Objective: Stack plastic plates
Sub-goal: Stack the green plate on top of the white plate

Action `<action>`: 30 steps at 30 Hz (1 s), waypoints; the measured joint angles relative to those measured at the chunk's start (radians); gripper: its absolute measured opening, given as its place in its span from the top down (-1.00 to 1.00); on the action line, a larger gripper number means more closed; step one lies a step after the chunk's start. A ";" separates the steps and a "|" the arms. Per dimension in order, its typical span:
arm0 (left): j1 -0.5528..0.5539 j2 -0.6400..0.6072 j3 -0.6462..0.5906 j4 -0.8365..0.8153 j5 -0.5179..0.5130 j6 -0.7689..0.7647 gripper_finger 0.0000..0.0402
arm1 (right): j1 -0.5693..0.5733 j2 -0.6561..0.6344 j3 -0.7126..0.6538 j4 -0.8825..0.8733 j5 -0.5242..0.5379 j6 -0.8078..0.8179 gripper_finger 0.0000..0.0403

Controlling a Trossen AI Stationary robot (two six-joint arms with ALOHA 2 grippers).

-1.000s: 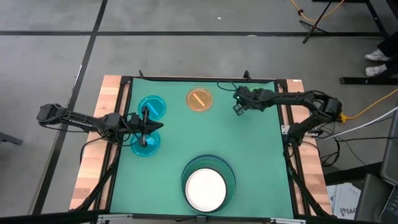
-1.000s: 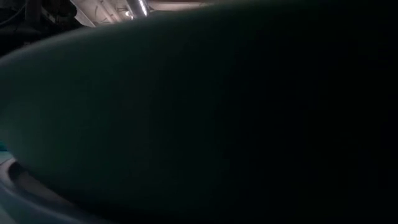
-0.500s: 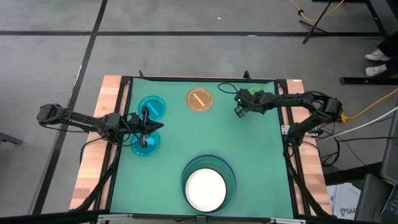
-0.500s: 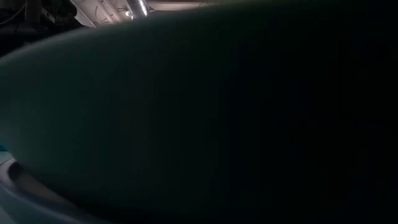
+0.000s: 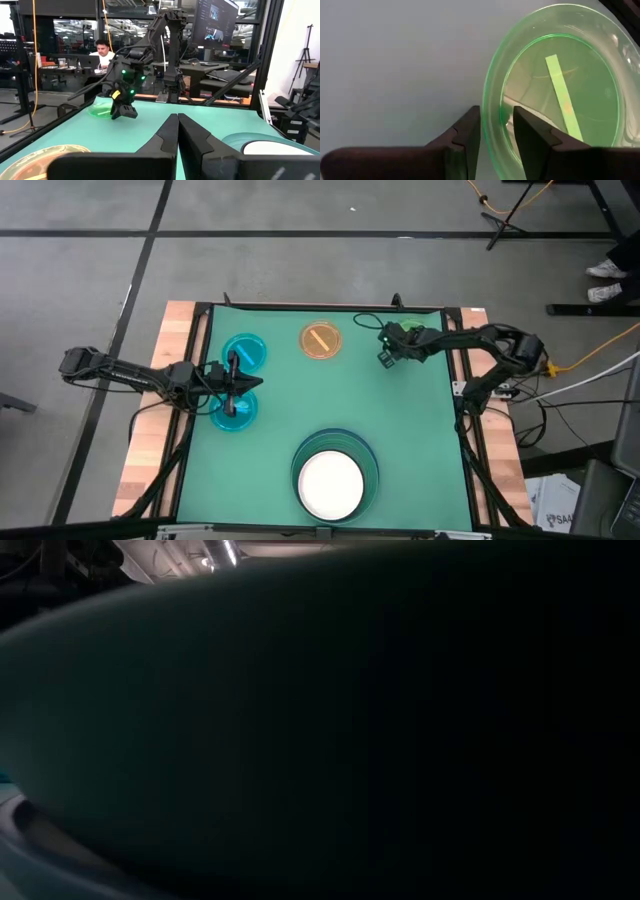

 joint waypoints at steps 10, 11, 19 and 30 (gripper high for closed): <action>0.000 0.000 0.000 0.000 0.000 0.004 0.98 | -0.009 0.020 0.003 0.005 -0.010 -0.029 0.68; 0.000 0.000 0.000 0.000 0.000 0.004 0.98 | -0.009 0.020 0.003 0.006 -0.011 -0.033 0.74; 0.000 0.000 0.000 0.000 0.000 0.004 0.98 | -0.008 0.021 0.002 0.016 -0.002 -0.054 0.94; 0.000 0.000 0.000 0.000 0.000 0.004 0.98 | 0.161 0.004 0.107 -0.083 -0.010 -0.077 0.99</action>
